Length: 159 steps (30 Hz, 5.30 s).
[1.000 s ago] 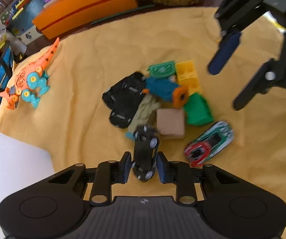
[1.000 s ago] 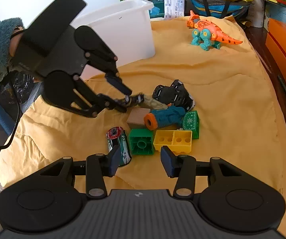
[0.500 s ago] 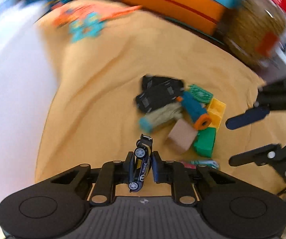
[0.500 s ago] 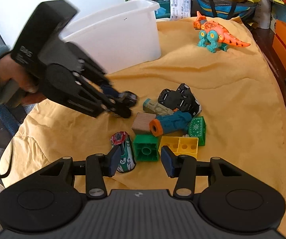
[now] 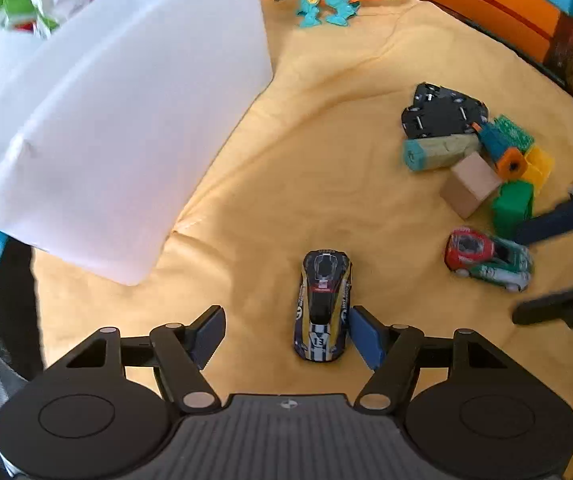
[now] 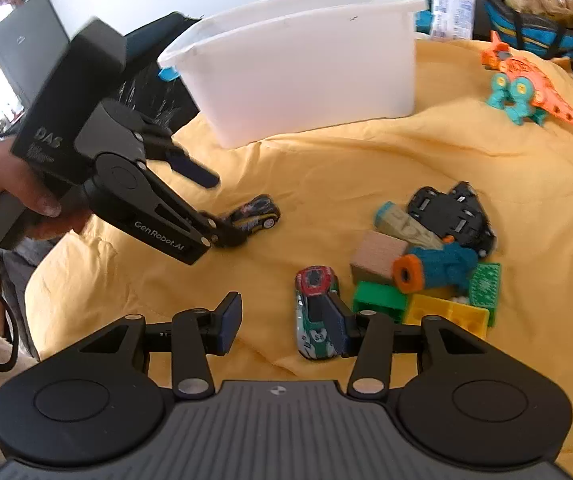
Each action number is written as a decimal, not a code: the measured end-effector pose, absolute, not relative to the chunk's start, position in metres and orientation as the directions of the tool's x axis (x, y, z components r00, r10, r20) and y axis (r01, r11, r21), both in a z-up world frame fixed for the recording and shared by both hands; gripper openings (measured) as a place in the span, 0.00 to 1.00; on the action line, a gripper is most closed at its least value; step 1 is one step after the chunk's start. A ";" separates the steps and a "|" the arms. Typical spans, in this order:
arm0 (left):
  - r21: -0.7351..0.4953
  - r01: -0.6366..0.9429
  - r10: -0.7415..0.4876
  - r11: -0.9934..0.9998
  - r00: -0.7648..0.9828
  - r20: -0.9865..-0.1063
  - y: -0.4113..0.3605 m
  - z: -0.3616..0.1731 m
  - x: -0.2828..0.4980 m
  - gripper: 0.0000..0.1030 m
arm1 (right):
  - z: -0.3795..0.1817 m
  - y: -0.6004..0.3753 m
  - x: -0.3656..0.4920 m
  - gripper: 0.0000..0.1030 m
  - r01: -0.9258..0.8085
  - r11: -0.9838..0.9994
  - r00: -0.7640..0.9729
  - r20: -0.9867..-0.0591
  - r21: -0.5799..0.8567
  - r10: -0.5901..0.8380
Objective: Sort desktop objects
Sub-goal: 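Grasp the red-green toy car with the right gripper while the left holds its car, then carry both cars over the white bin and open both grippers, then grasp the yellow brick with the right gripper while the left grasps the green brick, then carry both bricks over the white bin and open both grippers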
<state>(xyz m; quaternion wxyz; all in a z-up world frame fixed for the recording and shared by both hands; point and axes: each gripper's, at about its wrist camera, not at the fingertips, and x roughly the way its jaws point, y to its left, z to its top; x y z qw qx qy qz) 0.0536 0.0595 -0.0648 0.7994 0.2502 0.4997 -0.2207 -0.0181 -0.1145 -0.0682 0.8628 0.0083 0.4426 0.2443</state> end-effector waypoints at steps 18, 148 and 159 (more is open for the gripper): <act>0.054 0.472 -0.176 0.880 0.429 -0.886 0.064 -0.073 0.044 0.33 | -0.091 -0.089 -0.025 0.32 -0.489 0.872 0.527 -0.801 -0.012 0.285; -0.004 0.719 -0.376 0.695 0.359 -0.854 -0.044 -0.074 0.025 0.36 | -0.077 -0.209 -0.044 0.30 -0.336 0.941 0.517 -0.829 0.030 0.211; 0.102 0.731 -0.309 0.675 0.406 -0.860 -0.024 -0.070 0.003 0.36 | -0.079 -0.200 -0.043 0.30 -0.342 0.938 0.511 -0.826 0.060 0.239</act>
